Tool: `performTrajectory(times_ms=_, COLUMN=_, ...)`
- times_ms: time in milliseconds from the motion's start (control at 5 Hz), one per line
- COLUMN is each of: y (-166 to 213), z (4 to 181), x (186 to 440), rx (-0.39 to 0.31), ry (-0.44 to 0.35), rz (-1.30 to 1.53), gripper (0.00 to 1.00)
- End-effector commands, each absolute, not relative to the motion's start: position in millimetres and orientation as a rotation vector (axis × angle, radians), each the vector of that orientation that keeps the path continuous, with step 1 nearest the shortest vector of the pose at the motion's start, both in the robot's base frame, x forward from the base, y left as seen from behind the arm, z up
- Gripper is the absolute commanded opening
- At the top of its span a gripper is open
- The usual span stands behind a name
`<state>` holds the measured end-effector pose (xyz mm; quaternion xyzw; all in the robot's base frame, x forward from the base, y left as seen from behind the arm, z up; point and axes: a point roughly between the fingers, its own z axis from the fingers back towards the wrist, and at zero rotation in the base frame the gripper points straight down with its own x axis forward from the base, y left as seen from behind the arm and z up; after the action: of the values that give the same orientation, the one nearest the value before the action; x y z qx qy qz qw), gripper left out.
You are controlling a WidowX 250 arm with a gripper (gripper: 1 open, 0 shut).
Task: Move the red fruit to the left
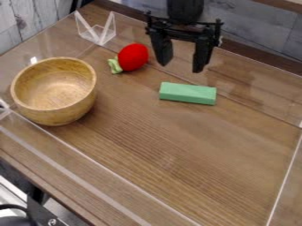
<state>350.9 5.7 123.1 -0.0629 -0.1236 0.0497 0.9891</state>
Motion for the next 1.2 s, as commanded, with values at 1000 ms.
performTrajectory(times_ms=1000, y=-9.1, z=138.8, x=329.5, rx=-0.110, ry=-0.328, rz=0.133, gripper=1.00)
